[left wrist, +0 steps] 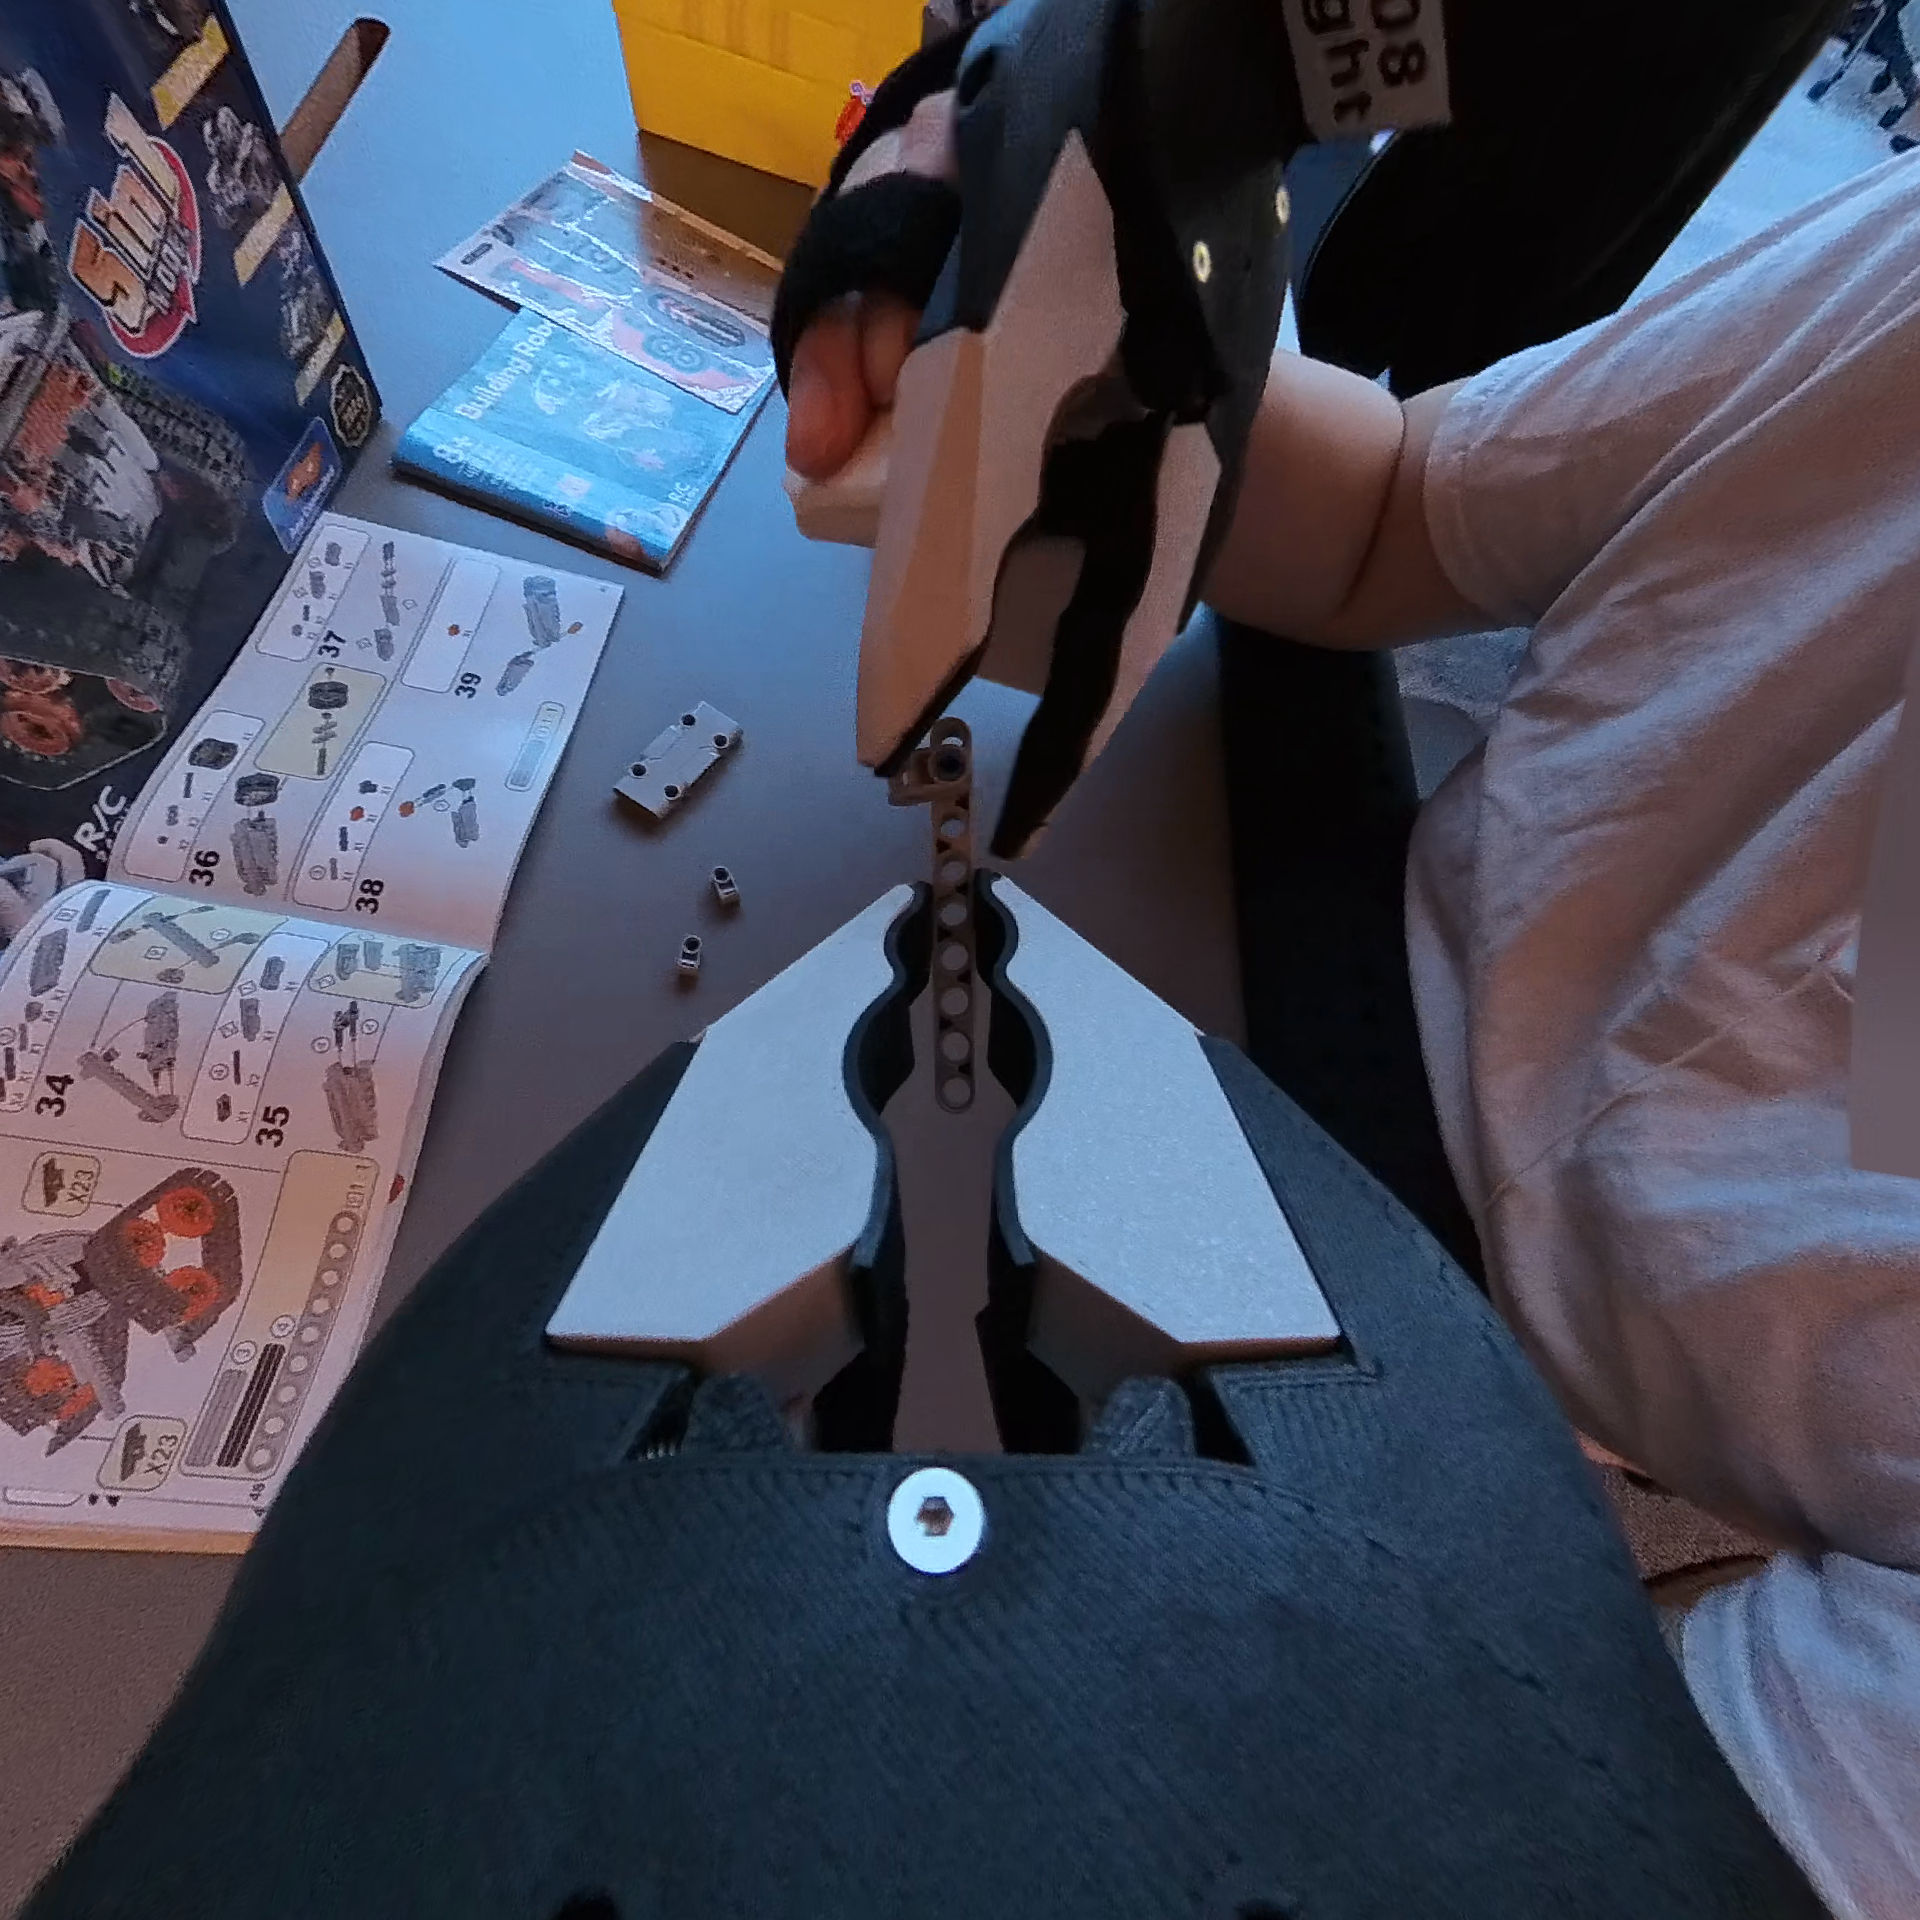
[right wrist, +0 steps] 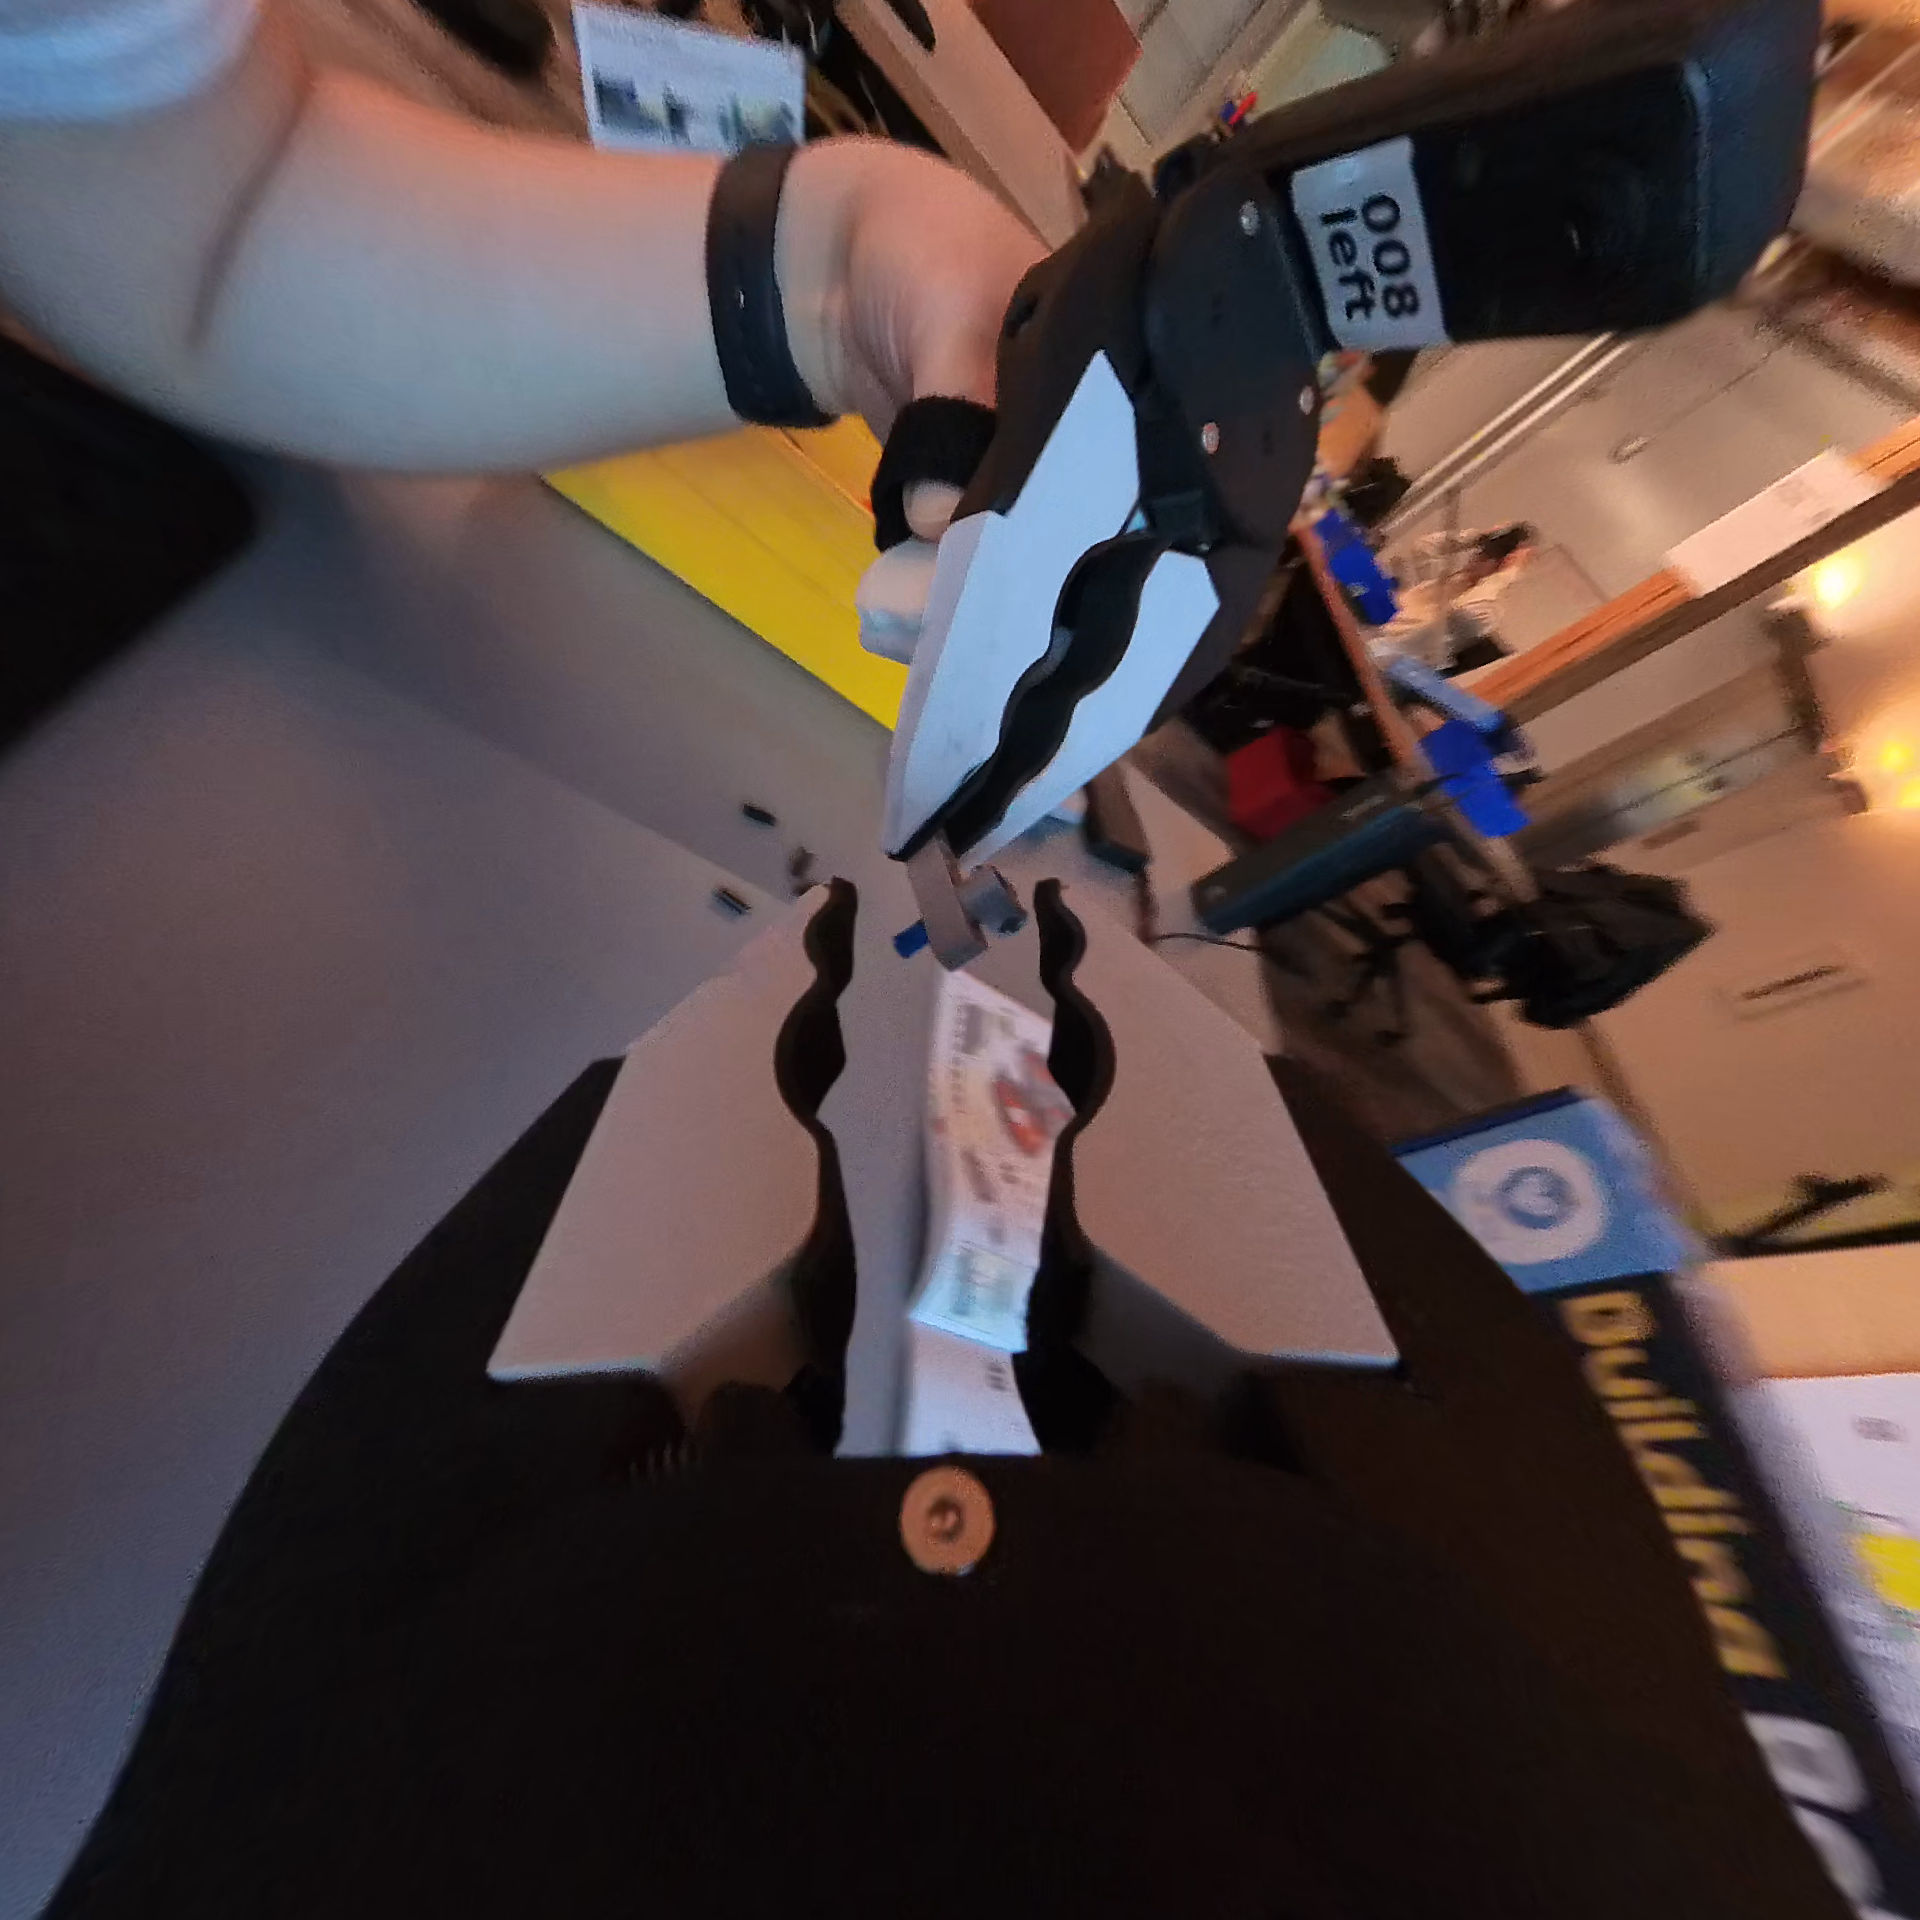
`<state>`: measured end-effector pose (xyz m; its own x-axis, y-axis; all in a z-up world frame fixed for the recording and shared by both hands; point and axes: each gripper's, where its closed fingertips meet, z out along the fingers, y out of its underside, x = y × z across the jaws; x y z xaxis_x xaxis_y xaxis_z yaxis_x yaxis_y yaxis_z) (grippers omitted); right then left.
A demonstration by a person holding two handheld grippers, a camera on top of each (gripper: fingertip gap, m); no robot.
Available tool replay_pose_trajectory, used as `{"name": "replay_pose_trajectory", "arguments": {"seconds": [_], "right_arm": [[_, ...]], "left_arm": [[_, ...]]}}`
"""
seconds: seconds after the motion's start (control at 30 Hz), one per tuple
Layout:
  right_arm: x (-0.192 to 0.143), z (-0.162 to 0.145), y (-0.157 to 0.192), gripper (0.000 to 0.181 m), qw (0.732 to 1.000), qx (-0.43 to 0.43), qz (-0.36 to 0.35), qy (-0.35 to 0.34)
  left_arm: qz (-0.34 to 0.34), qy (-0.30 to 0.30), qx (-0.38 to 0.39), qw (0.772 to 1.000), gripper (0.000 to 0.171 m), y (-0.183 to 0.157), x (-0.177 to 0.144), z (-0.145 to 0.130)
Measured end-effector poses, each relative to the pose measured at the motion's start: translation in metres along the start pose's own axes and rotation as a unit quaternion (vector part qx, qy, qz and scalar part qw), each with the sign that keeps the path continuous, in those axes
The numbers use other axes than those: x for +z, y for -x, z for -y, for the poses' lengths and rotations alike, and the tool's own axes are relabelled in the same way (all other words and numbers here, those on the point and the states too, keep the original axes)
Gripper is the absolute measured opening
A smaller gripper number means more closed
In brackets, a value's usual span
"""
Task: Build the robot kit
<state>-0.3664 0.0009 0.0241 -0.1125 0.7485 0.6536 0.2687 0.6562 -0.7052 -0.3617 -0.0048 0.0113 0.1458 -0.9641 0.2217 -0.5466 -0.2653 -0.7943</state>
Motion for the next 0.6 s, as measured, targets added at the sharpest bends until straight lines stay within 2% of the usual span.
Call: {"name": "replay_pose_trajectory", "arguments": {"seconds": [0.17,0.27,0.37,0.43,0.5,0.6], "right_arm": [[-0.009,-0.012,-0.009,0.040,0.980,0.185,0.052,-0.044],[-0.017,-0.035,-0.023,0.038,0.951,0.300,0.058,-0.044],[-0.019,-0.071,-0.026,0.030,0.918,0.390,0.067,-0.009],[-0.018,-0.100,-0.025,0.031,0.897,0.437,0.058,0.031],[-0.013,-0.118,-0.023,0.033,0.875,0.479,0.054,0.045],[-0.003,-0.126,-0.019,0.039,0.844,0.532,0.068,0.025]], "left_arm": [[-0.008,0.002,-0.016,1.000,0.005,0.005,-0.001,-0.006],[-0.014,-0.008,-0.082,0.996,0.005,0.023,0.001,-0.012],[0.040,-0.016,-0.149,0.988,0.005,0.067,0.008,-0.025],[0.048,-0.015,-0.172,0.984,0.005,0.084,0.018,-0.035],[0.041,-0.043,-0.205,0.977,0.005,0.095,0.027,-0.033],[0.012,-0.102,-0.238,0.966,0.005,0.100,0.037,-0.020]]}}
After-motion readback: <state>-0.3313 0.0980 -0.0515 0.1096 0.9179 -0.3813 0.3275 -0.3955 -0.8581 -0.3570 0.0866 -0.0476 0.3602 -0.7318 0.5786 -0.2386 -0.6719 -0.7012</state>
